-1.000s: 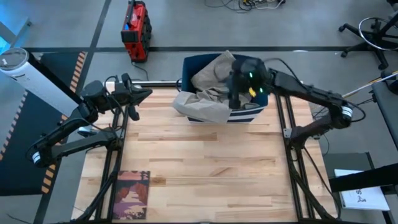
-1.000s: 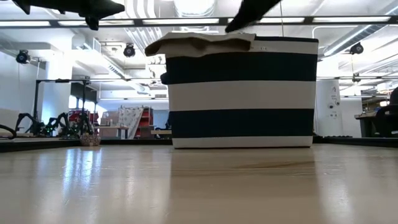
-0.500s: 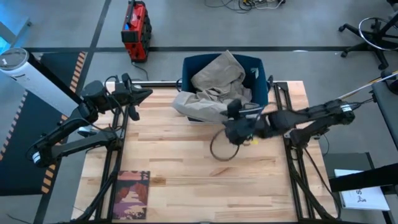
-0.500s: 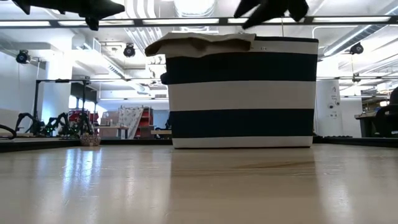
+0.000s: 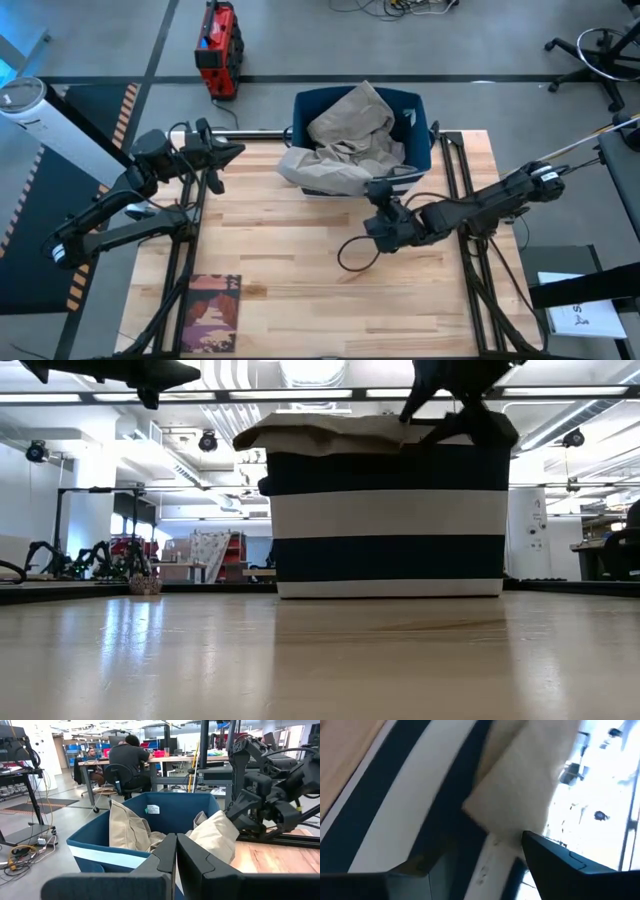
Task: Sort clothes
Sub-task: Put the gray long pants into the laundry bin
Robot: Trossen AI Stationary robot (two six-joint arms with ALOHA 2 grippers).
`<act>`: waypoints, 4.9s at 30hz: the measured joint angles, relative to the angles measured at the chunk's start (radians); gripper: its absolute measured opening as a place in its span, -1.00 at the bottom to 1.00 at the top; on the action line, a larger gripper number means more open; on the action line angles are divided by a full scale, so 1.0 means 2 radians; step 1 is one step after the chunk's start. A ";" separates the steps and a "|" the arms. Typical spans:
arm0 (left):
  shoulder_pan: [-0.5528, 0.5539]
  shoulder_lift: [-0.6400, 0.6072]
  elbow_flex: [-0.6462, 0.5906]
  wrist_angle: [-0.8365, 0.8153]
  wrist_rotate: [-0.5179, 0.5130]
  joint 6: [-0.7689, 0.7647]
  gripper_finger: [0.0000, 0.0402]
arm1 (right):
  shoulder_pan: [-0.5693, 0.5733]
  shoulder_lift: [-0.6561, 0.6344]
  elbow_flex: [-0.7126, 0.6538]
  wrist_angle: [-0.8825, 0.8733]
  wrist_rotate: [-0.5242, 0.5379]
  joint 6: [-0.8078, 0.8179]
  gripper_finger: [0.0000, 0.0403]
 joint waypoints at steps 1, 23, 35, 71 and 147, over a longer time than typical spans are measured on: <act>0.000 0.000 0.000 0.000 0.000 0.000 -1.00 | 0.000 0.000 -0.002 0.017 -0.001 -0.012 0.00; 0.000 0.000 0.000 0.000 0.000 0.000 -1.00 | -0.039 0.000 0.068 0.156 -0.058 -0.097 -0.95; 0.000 -0.001 0.000 -0.001 0.000 -0.008 -1.00 | -0.234 -0.004 0.219 0.003 -0.157 0.050 -0.99; 0.000 -0.004 0.000 -0.006 0.000 -0.009 -1.00 | -0.466 0.189 0.057 -0.012 -0.591 0.331 -0.96; 0.000 -0.048 0.000 -0.030 0.000 -0.020 -1.00 | -0.481 0.071 0.050 0.134 -0.541 0.312 -1.00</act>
